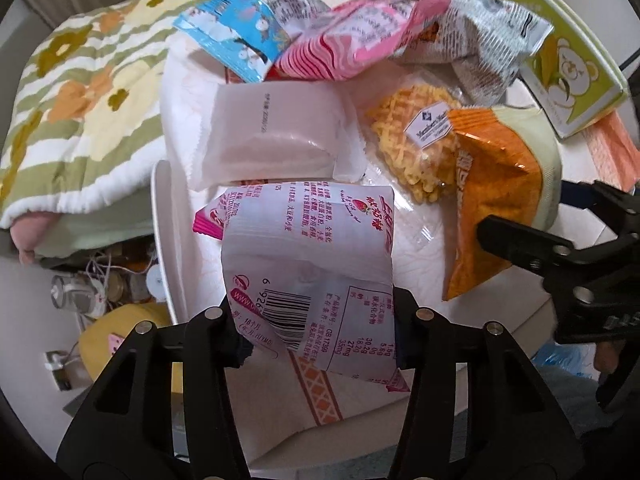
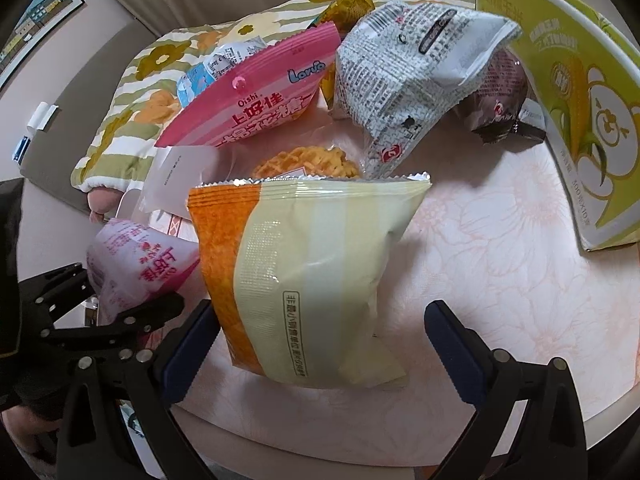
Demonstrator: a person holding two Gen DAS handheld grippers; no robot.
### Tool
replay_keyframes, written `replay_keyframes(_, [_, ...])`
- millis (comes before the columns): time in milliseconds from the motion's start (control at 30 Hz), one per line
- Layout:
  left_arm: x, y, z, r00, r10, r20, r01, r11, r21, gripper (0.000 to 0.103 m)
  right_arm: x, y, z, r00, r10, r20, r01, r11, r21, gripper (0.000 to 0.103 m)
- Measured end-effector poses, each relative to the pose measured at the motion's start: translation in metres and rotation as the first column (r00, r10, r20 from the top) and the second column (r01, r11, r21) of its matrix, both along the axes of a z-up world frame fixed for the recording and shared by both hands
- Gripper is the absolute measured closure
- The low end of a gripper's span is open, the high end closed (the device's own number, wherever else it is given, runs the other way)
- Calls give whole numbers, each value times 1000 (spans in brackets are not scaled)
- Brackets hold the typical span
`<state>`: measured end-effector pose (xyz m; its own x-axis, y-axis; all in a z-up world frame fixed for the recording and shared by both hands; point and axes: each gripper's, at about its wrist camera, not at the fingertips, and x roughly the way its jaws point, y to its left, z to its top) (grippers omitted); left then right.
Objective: Organize snacks
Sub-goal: 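Grasp the pink-and-white bag with left tool while right tool grasps the orange-cream bag, then lower both held bags into the yellow-green box and open both tools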
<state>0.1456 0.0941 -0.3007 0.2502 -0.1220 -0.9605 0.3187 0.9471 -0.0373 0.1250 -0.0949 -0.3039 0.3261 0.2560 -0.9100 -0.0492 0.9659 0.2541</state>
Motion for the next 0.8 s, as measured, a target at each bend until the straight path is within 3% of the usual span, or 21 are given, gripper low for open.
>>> replay_keyframes(133, [-6,4,12,999,22,23,-22,1000,-12,57,2,-1,-4,1000,-12,-23,13,999,31,3])
replay_keyframes(233, [-11,6,20,999,34,37,-33,999,-14,57,1,-1,-7,999,-8,-45,11,998,59,20])
replay_keyframes(267, [-13,7,24,998,37,43,-36,999,-17,57,0,-1,-7,999,-8,-51,11,997,75,30])
replay_keyframes(367, [-16,12,31,997,43,57,-42,999,-20,57,-5,1,-3,999,-4,-43,6,998,64,38])
replay_keyframes(567, [-22,13,52,994,53,90,-50,998,-41,57,-16,0,18,1000,-1,6,1,998,58,39])
replay_keyframes(800, [-11,-3,94,984,18,175,-5,997,-77,57,-24,-26,79,993,-27,116,24,999,23,39])
